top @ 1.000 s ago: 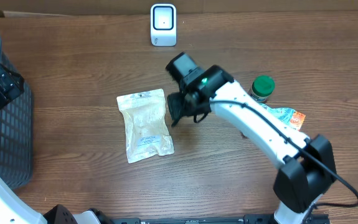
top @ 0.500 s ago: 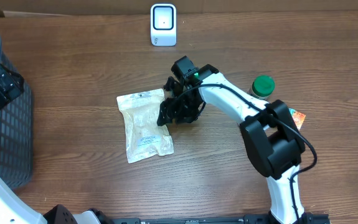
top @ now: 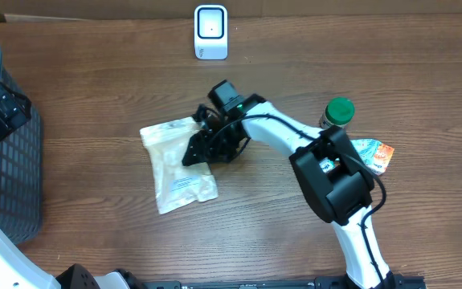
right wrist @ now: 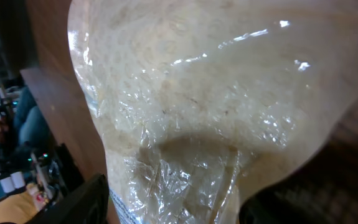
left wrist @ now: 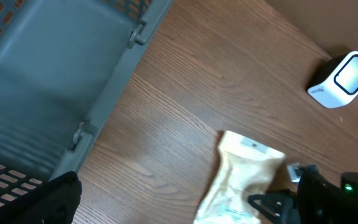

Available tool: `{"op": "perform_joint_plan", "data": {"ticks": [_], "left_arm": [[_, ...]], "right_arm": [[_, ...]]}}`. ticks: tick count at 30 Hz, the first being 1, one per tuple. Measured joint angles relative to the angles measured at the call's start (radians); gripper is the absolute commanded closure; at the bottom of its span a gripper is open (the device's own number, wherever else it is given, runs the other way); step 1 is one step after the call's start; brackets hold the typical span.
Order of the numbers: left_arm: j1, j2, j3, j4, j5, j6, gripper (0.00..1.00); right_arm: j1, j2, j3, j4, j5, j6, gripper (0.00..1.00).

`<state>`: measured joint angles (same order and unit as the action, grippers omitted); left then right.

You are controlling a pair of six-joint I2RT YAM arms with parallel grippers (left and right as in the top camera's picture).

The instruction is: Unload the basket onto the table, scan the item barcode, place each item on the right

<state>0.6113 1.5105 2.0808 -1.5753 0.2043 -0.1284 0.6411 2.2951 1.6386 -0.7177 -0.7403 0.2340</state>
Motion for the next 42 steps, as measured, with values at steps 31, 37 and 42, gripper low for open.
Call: {"op": "perform_joint_plan", "data": {"ticks": [31, 37, 42], "left_arm": [[0.000, 0.000, 0.000, 0.000, 0.000, 0.000, 0.01], [0.000, 0.000, 0.000, 0.000, 0.000, 0.000, 0.00], [0.000, 0.000, 0.000, 0.000, 0.000, 0.000, 0.00]], "right_arm": [[0.035, -0.210, 0.048, -0.474, 0.488, 0.106, 0.96], [0.042, -0.329, 0.141, -0.674, 0.728, 0.102, 0.96], [0.071, -0.330, 0.147, -0.732, 0.855, 0.114, 0.95]]}}
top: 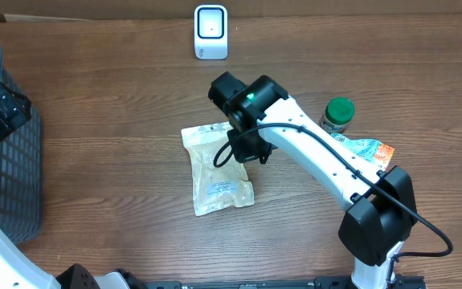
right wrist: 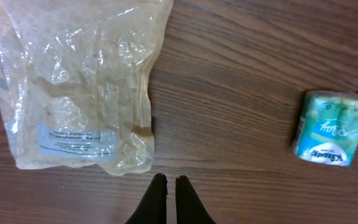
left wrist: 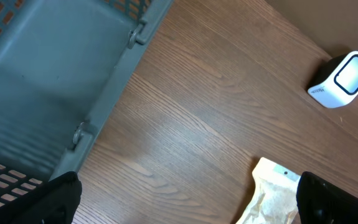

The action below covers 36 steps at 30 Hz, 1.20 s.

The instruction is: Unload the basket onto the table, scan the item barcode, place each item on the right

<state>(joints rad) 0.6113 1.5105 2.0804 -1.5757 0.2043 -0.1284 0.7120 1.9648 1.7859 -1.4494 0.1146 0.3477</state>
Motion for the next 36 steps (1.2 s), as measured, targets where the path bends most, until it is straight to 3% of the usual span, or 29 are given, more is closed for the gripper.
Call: {"op": "perform_joint_plan", "data": {"ticks": [4, 8, 12, 21, 26, 30, 34, 36], "left_arm": [[0.000, 0.000, 0.000, 0.000, 0.000, 0.000, 0.00], [0.000, 0.000, 0.000, 0.000, 0.000, 0.000, 0.00], [0.000, 0.000, 0.000, 0.000, 0.000, 0.000, 0.01], [0.000, 0.000, 0.000, 0.000, 0.000, 0.000, 0.01], [0.000, 0.000, 0.000, 0.000, 0.000, 0.000, 0.00], [0.000, 0.000, 0.000, 0.000, 0.000, 0.000, 0.00], [0.000, 0.000, 0.000, 0.000, 0.000, 0.000, 0.00], [0.000, 0.000, 0.000, 0.000, 0.000, 0.000, 0.01]], "right_arm": [[0.013, 0.000, 0.000, 0.055, -0.049, 0.007, 0.88], [0.017, 0.000, 0.000, 0.139, -0.129, 0.019, 0.61], [0.047, 0.005, 0.000, 0.230, -0.160, 0.024, 0.42], [0.241, 0.153, 0.000, 0.340, 0.037, 0.087, 0.14], [0.278, 0.222, 0.000, 0.401, 0.188, 0.105, 0.05], [0.291, 0.271, 0.000, 0.440, 0.283, 0.107, 0.04], [0.303, 0.321, 0.000, 0.447, 0.331, 0.106, 0.06], [0.309, 0.322, 0.001, 0.445, 0.348, 0.100, 0.15]]}}
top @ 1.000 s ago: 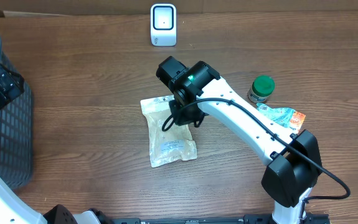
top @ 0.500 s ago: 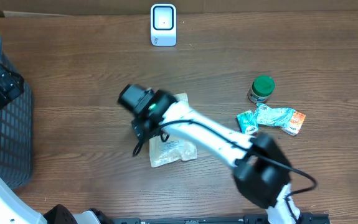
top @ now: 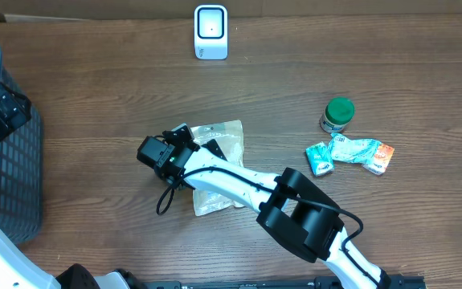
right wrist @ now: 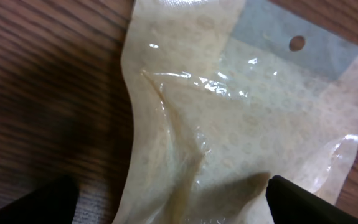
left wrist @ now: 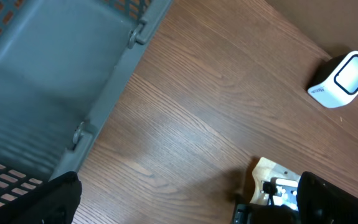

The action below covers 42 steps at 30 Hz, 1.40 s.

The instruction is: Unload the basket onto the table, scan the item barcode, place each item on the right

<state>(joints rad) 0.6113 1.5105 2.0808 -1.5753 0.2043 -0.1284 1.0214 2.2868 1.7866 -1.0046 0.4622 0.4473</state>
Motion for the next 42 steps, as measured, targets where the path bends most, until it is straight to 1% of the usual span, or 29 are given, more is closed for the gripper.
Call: {"op": "perform_joint_plan", "data": {"ticks": [2, 4, 7, 10, 12, 19, 24, 28, 33, 36, 42], "left_arm": [[0.000, 0.000, 0.000, 0.000, 0.000, 0.000, 0.00], [0.000, 0.000, 0.000, 0.000, 0.000, 0.000, 0.00], [0.000, 0.000, 0.000, 0.000, 0.000, 0.000, 0.01], [0.000, 0.000, 0.000, 0.000, 0.000, 0.000, 0.00], [0.000, 0.000, 0.000, 0.000, 0.000, 0.000, 0.00], [0.000, 0.000, 0.000, 0.000, 0.000, 0.000, 0.01], [0.000, 0.000, 0.000, 0.000, 0.000, 0.000, 0.00], [0.000, 0.000, 0.000, 0.000, 0.000, 0.000, 0.00], [0.000, 0.000, 0.000, 0.000, 0.000, 0.000, 0.01], [0.000, 0.000, 0.000, 0.000, 0.000, 0.000, 0.00], [0.000, 0.000, 0.000, 0.000, 0.000, 0.000, 0.00]], "right_arm": [[0.004, 0.004, 0.000, -0.014, 0.015, -0.002, 0.22], [0.007, 0.006, 0.000, -0.042, 0.037, 0.007, 0.25], [0.006, 0.008, 0.000, -0.090, 0.060, 0.023, 0.34], [0.000, 0.011, 0.000, -0.127, 0.070, 0.035, 0.39], [-0.006, 0.013, 0.000, -0.141, 0.068, 0.040, 0.45], [-0.028, 0.012, -0.021, -0.132, 0.048, 0.049, 0.65], [-0.033, 0.010, -0.033, -0.126, 0.043, 0.050, 0.73], [-0.034, 0.010, -0.038, -0.127, 0.043, 0.045, 0.84], [-0.040, 0.011, -0.035, -0.171, 0.036, 0.035, 0.89], [-0.044, 0.016, -0.004, -0.241, 0.009, 0.023, 0.96], [-0.059, 0.040, 0.210, -0.399, -0.130, -0.029, 0.96]]}}
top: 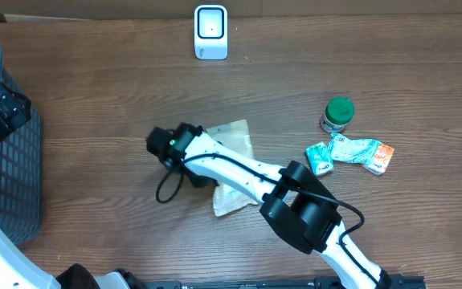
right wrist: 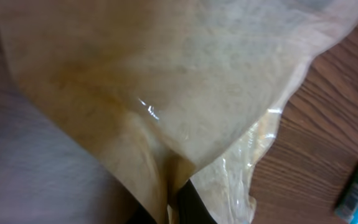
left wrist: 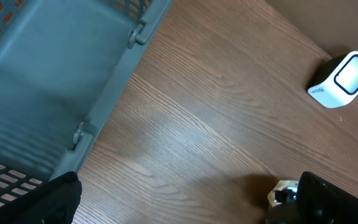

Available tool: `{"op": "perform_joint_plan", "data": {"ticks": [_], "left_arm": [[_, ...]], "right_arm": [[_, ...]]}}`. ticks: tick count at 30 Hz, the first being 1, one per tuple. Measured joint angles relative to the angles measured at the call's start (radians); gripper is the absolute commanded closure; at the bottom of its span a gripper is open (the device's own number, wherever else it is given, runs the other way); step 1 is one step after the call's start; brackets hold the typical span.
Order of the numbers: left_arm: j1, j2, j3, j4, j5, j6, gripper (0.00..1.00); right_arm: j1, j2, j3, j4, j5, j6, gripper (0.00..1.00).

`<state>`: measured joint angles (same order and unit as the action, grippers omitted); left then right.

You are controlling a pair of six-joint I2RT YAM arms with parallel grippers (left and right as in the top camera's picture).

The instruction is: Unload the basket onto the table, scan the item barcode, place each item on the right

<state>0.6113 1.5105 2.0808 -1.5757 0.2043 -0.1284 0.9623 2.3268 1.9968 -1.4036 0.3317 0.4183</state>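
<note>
The item is a clear plastic bag (top: 235,160) of pale contents, lying crumpled mid-table. My right gripper (top: 189,163) sits at its left side. In the right wrist view the bag (right wrist: 166,81) fills the frame, and the right gripper (right wrist: 169,208) is shut on a fold of it. The bag's printed label does not show. The white scanner (top: 211,32) stands at the table's far edge and also appears in the left wrist view (left wrist: 345,78). My left gripper (left wrist: 188,208) hangs open and empty beside the basket.
A dark grey mesh basket (top: 6,160) stands at the left edge of the table. A green-capped jar (top: 339,114) and several tissue packets (top: 351,152) lie at the right. One packet shows beyond the bag in the right wrist view.
My right gripper was open at the bag's left edge and is now shut on a fold of it. The bag has bunched up and its lower end has shifted right. The left arm has not moved.
The bag first lay left of centre with my right gripper open over it. It then lay flat further right, label up, with the gripper shut and empty above it. The gripper then stood open at the bag's left edge, and now it grips the bag.
</note>
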Motion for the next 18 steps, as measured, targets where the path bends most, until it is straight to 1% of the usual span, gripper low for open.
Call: {"op": "perform_joint_plan", "data": {"ticks": [5, 8, 10, 15, 18], "left_arm": [[0.000, 0.000, 0.000, 0.000, 0.000, 0.000, 0.00], [0.000, 0.000, 0.000, 0.000, 0.000, 0.000, 0.00], [0.000, 0.000, 0.000, 0.000, 0.000, 0.000, 0.00], [0.000, 0.000, 0.000, 0.000, 0.000, 0.000, 0.00], [0.000, 0.000, 0.000, 0.000, 0.000, 0.000, 0.00]], "right_arm": [[-0.033, 0.001, 0.214, -0.097, -0.208, -0.095, 0.96], [-0.080, 0.001, 0.311, -0.140, -0.393, -0.170, 0.96], [-0.125, 0.001, 0.356, -0.157, -0.549, -0.229, 0.96], [-0.260, 0.001, 0.383, -0.161, -0.969, -0.369, 0.96], [-0.338, 0.001, 0.378, -0.160, -1.186, -0.441, 0.96]]}}
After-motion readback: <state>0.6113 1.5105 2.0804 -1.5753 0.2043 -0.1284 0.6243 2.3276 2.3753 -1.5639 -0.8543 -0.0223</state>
